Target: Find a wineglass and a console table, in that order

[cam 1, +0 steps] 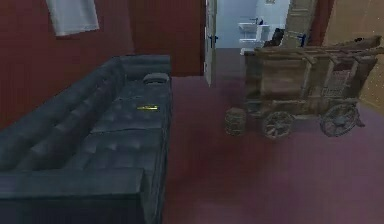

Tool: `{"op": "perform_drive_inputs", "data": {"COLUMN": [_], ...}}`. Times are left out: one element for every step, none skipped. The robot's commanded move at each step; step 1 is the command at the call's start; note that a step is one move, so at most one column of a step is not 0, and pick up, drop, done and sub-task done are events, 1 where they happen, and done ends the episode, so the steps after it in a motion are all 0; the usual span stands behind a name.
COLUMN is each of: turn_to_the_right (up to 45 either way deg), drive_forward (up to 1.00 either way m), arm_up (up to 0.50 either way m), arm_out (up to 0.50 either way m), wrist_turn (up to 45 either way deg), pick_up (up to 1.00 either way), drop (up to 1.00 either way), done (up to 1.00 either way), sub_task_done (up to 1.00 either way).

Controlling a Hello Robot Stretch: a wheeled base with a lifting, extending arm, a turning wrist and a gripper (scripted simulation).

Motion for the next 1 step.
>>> {"op": "perform_drive_inputs", "data": {"turn_to_the_right": [3.0], "drive_forward": [0.0], "arm_up": [0.0], "arm_out": [0.0], "wrist_turn": [0.0], "pick_up": [0.0], "drop": [0.0], "done": [0.0], "sub_task_done": [0.0]}}
